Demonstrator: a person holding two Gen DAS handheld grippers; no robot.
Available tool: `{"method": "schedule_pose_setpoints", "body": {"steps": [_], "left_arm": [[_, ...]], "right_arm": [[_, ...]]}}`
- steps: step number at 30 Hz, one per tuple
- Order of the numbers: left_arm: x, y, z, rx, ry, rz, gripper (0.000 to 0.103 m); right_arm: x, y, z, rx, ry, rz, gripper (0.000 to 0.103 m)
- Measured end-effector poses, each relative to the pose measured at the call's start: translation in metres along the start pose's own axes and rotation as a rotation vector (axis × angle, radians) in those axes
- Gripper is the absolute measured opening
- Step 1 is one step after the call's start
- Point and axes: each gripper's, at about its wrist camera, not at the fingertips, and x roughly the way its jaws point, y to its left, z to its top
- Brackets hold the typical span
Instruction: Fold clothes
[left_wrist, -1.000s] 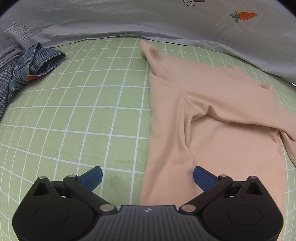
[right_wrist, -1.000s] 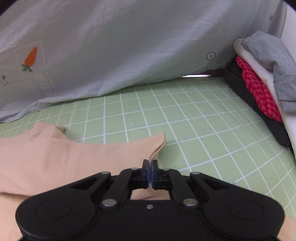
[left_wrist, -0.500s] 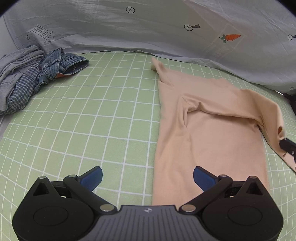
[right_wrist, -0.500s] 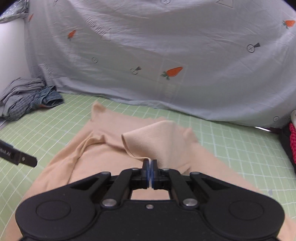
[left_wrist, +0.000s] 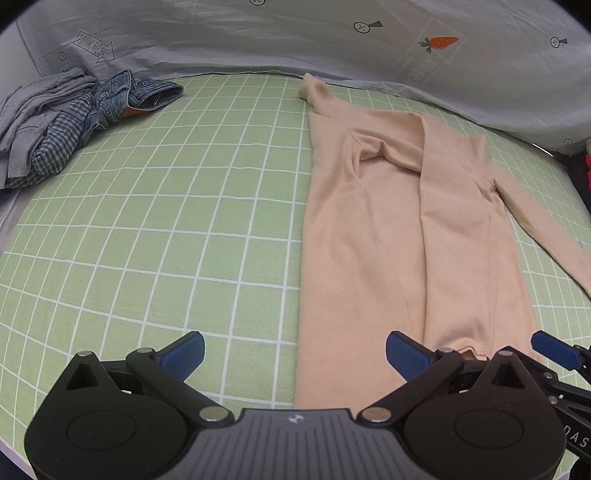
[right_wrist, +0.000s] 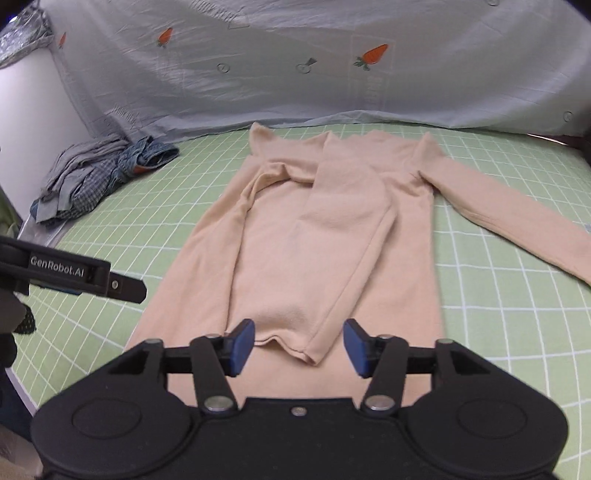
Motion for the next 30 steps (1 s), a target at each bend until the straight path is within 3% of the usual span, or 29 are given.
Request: {"method": "schedule_pose_setpoints", "body": {"steps": [2,5,10,15,19,22,27,30], "left_arm": [[0.001,-0.011,-0.001,0.011,-0.004,-0.007,0.103],[0.002,-0.033,0.001,0.046,-0.023,-0.021,0.103],[0.011,-0.077,0.006,0.119,-0.055,-0.066,0.101],[0.031,-0.116,0.007,0.189,-0.041,-0.122,0.079],[0.048,-0.123,0.002,0.176,-0.012,-0.075,0.077],[0.053,-0.12,-0.002,0.165,-0.012,-0.081,0.059],[0.043,-0.12,-0.004,0.171,-0.041,-0.081,0.005],[0.032,-0.113,-0.003,0.116,-0.061,-0.116,0.004]], "right_arm": [[-0.006,-0.015,-0.002,0.039,-0.034,-0.101,0.102],[-0.011,-0.044,-0.007,0.118,-0.028,-0.202,0.103],[-0.021,-0.088,-0.019,0.205,0.005,-0.291,0.103],[-0.03,-0.116,-0.032,0.22,0.03,-0.324,0.103],[-0.036,-0.128,-0.039,0.212,0.043,-0.339,0.103],[-0.04,-0.133,-0.046,0.205,0.052,-0.352,0.103],[-0.042,-0.14,-0.051,0.228,0.057,-0.372,0.103],[-0.042,-0.14,-0.05,0.232,0.043,-0.38,0.103]]}}
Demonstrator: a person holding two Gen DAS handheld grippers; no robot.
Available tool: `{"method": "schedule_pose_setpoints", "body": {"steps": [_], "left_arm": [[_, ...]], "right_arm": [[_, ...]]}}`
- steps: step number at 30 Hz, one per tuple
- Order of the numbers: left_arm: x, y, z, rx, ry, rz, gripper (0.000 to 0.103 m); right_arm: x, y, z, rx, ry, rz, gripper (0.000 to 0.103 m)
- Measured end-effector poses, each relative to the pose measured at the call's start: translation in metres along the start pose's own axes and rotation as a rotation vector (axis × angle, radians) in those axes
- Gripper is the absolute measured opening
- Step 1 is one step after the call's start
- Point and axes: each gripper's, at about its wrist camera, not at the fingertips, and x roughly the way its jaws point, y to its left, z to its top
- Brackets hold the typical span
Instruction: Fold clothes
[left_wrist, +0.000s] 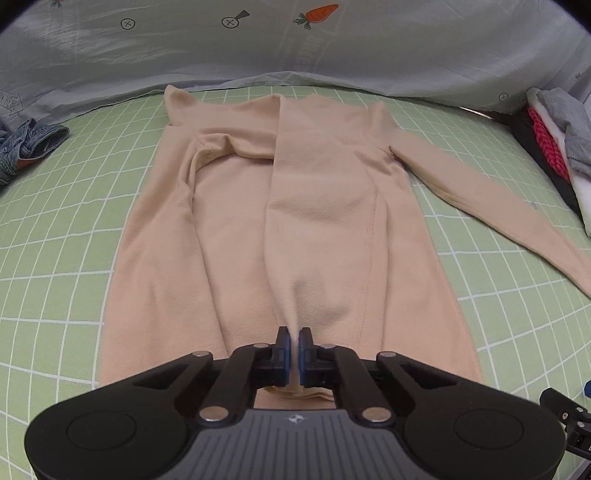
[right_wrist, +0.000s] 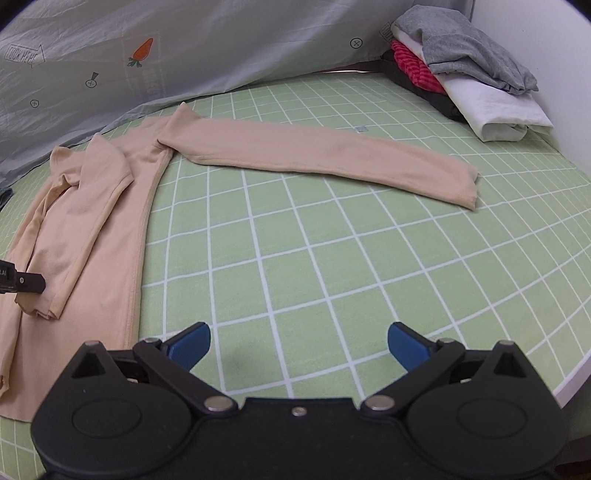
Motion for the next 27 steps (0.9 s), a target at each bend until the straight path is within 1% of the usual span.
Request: {"method": "schedule_pose_setpoints", "body": {"steps": [5,9,12,15,17,19,23,25,27], "left_arm": [[-0.029,0.009,-0.003,-0.047,-0.048,-0.052,0.003],[-0.056,0.023,-0.014,-0.138,-0.081,-0.113,0.003],[-0.073,0.036,-0.025,-0.178,-0.085,-0.127,0.003],[-0.087,0.056,-0.038,-0.24,-0.08,-0.134,0.003],[-0.093,0.071,-0.047,-0.283,-0.077,-0.13,0.003],[-0.095,0.085,-0.057,-0.321,-0.066,-0.105,0.003],[-0.088,0.109,-0.075,-0.39,-0.006,-0.034,0.004],[-0.079,0.115,-0.082,-0.401,0.036,0.002,0.005],[-0.071,0.121,-0.089,-0.415,0.068,0.018,0.005]], "right_arm": [[-0.005,0.009,0.0,-0.011,-0.023,0.005,0.103],[-0.006,0.018,-0.001,-0.017,-0.026,0.02,0.103],[-0.006,0.027,-0.003,-0.018,-0.025,0.031,0.103],[-0.005,0.037,-0.004,-0.024,-0.024,0.046,0.103],[-0.005,0.044,-0.006,-0.032,-0.023,0.057,0.103],[-0.004,0.052,-0.008,-0.042,-0.018,0.071,0.103],[-0.003,0.066,-0.01,-0.069,-0.008,0.093,0.103],[-0.005,0.073,-0.012,-0.089,-0.006,0.104,0.103],[-0.006,0.078,-0.013,-0.109,-0.005,0.109,0.103]]}}
